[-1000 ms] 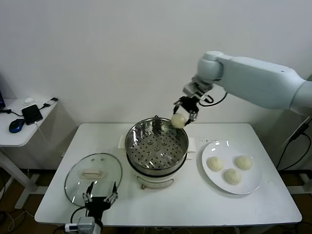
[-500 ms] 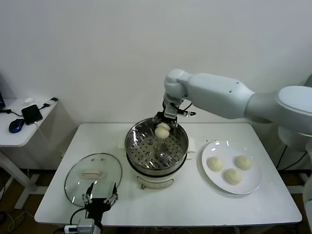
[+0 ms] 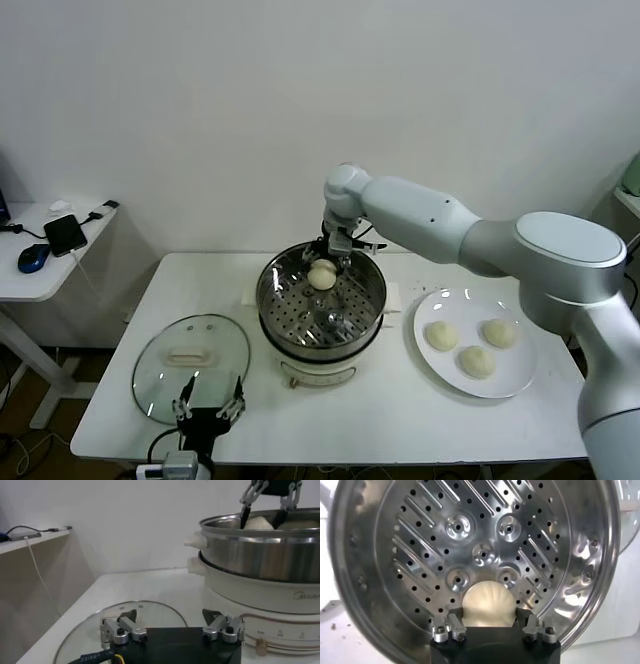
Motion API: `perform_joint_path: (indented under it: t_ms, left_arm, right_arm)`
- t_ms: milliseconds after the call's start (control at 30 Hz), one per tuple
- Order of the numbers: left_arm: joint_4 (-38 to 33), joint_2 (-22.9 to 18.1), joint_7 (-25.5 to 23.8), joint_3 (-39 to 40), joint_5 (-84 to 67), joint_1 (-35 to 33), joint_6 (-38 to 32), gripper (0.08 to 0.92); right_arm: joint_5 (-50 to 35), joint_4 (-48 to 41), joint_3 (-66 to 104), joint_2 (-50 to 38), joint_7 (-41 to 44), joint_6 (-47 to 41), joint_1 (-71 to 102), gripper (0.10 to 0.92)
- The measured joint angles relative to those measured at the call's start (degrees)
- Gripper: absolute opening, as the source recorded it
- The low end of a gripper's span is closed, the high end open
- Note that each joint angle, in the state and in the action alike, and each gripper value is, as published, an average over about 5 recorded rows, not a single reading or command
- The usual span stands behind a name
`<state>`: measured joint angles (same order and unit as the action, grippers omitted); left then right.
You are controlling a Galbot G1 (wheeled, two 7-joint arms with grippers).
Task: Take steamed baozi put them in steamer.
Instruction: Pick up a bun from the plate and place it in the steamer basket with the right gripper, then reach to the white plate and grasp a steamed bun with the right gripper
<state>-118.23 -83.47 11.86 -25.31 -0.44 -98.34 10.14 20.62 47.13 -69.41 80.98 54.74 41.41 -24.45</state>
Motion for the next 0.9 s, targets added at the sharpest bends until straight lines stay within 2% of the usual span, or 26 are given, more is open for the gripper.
perform_joint_path:
  t_ms: [100, 267, 467, 667, 900]
  left_arm:
    - [0.0, 0.0, 0.2, 0.0, -0.1, -0.2, -0.1, 0.823]
    - [-0.2, 0.0, 0.4, -0.1, -0.1, -0.5, -0.2, 0.823]
    - [-0.6, -0.1, 0.3, 0.1, 0.0, -0.6, 0.0, 0.823]
    - [-0.8, -0.4, 0.1, 0.4, 0.4, -0.6, 0.2, 0.823]
    - [-0.5, -0.4, 0.2, 0.1, 0.2, -0.1, 0.0, 0.823]
  right_arm:
    - [-0.8, -0.6, -0.3, 0.2, 0.4, -0.1, 0.0, 0.813]
    - [-4.7, -0.3, -1.4, -0.1, 1.9, -0.6, -1.3, 0.822]
    - [-15.6, 2.4, -4.6, -2.6, 5.4, -3.0, -6.5, 0.823]
    - [-31.7, 7.7, -13.3, -9.3, 7.9, -11.8, -15.5, 0.823]
    - [-44.0, 15.5, -25.4, -20.6, 7.1, -26.1, -23.7, 0.823]
